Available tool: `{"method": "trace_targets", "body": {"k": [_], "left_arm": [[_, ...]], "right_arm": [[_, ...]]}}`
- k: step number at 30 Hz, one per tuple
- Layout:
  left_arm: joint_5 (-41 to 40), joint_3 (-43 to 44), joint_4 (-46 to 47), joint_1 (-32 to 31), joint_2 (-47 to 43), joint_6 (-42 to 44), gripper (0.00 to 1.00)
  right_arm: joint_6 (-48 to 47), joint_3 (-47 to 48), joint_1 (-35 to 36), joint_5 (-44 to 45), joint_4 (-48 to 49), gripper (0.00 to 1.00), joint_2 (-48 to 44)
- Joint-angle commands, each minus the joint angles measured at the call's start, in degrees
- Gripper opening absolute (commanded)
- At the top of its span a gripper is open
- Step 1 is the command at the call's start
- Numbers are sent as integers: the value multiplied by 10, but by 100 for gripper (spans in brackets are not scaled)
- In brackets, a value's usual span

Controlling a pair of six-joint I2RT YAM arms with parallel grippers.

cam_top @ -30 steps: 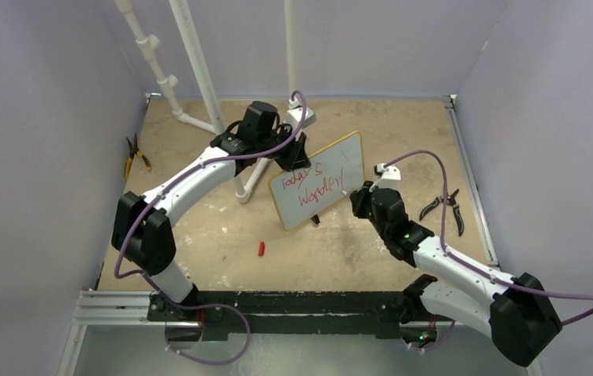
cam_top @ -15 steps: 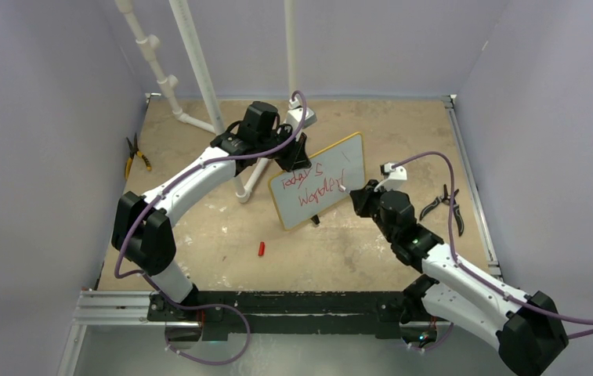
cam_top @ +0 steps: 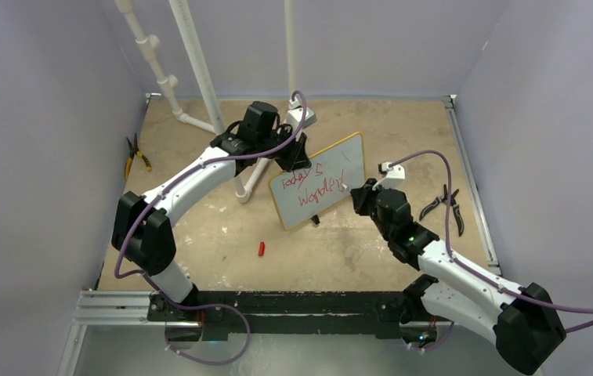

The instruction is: Write a sentence on the whiteboard

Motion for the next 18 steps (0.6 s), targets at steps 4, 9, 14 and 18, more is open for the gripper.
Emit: {"method": "trace_targets", "body": {"k": [4,9,14,18], "left_arm": [[9,2,5,-2,-2,13,0],[8,2,5,-2,-2,13,0],[9,2,5,-2,-2,13,0],[8,2,4,-1,-3,13,0]], "right_arm": [[-15,26,1,24,46,0,13],[-12,26,0,37,47,0,18],[-7,24,1,51,41,0,12],[-5,23,1,56,35,0,1]]}}
